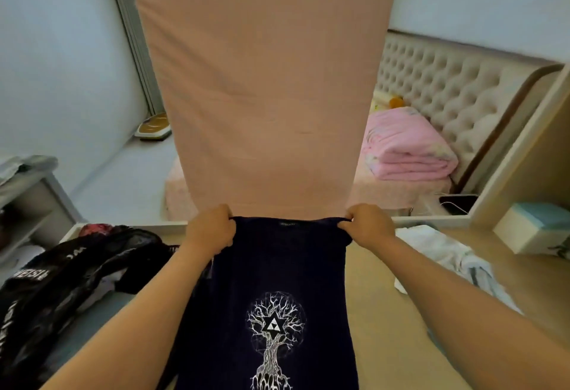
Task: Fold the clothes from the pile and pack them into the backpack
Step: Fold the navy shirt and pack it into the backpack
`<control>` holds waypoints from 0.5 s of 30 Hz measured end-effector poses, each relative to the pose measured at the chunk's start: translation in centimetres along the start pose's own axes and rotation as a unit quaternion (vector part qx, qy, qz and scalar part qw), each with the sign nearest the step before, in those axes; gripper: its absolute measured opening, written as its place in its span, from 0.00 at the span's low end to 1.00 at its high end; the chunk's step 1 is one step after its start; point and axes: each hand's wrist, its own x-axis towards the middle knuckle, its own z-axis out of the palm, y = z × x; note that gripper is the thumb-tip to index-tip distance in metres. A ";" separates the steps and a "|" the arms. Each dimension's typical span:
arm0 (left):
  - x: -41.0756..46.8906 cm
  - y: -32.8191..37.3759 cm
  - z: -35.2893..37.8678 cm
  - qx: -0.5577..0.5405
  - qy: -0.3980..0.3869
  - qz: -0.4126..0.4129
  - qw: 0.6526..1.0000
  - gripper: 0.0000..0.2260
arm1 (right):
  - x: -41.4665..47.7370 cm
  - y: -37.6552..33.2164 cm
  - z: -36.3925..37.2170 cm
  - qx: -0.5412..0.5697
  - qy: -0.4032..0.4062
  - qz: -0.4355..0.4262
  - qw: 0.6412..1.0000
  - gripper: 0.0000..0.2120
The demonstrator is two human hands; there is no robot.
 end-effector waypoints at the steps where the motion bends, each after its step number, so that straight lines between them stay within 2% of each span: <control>1: 1.2 -0.2 1.5 -0.038 -0.023 -0.029 0.999 0.06 | 0.9 0.6 1.6 -0.002 -0.006 0.013 1.000 0.17; 3: 3.5 -0.5 4.2 -0.095 -0.041 -0.070 0.992 0.04 | 2.9 1.6 4.8 0.017 -0.014 0.035 0.999 0.20; 7: 7.0 -0.6 9.0 -0.130 0.014 -0.117 0.984 0.05 | 6.5 2.1 10.3 0.068 -0.003 0.079 0.995 0.21; 8: 7.6 -0.7 10.3 -0.152 0.009 -0.131 0.980 0.07 | 7.1 2.2 11.7 0.089 -0.017 0.080 0.993 0.20; 10: 8.4 -1.3 12.9 -0.194 -0.041 -0.157 0.967 0.24 | 7.4 2.0 14.1 0.197 -0.080 0.069 0.975 0.09; 11: 8.5 -1.7 14.4 -0.204 -0.073 -0.159 0.963 0.33 | 7.3 1.9 15.1 0.248 -0.135 0.052 0.958 0.16; 12: 8.3 -2.0 15.5 -0.198 -0.101 -0.155 0.963 0.39 | 6.9 2.1 16.2 0.281 -0.194 0.030 0.940 0.29; 13: 8.1 -2.2 16.8 -0.182 -0.120 -0.144 0.965 0.41 | 6.3 2.4 17.1 0.277 -0.235 0.018 0.932 0.37; 15: 6.9 -1.7 19.1 -0.140 -0.145 -0.105 0.974 0.38 | 5.2 3.7 19.2 0.221 -0.247 0.010 0.944 0.38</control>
